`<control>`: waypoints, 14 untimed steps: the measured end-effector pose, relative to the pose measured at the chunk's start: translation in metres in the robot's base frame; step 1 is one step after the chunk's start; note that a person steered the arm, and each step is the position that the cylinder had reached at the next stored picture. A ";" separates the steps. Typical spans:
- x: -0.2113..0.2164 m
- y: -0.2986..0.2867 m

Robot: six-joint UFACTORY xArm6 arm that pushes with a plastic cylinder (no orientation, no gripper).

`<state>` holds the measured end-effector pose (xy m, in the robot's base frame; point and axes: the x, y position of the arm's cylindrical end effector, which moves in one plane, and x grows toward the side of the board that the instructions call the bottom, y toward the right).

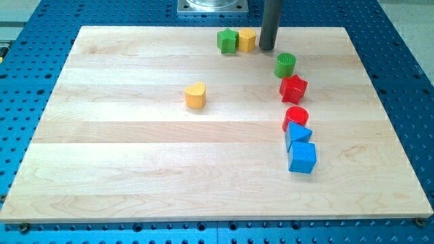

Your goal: Push the green star and hexagon into the heart

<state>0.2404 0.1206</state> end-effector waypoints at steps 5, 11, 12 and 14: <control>0.033 -0.153; 0.102 -0.104; 0.104 -0.101; -0.009 -0.115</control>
<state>0.2319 0.0053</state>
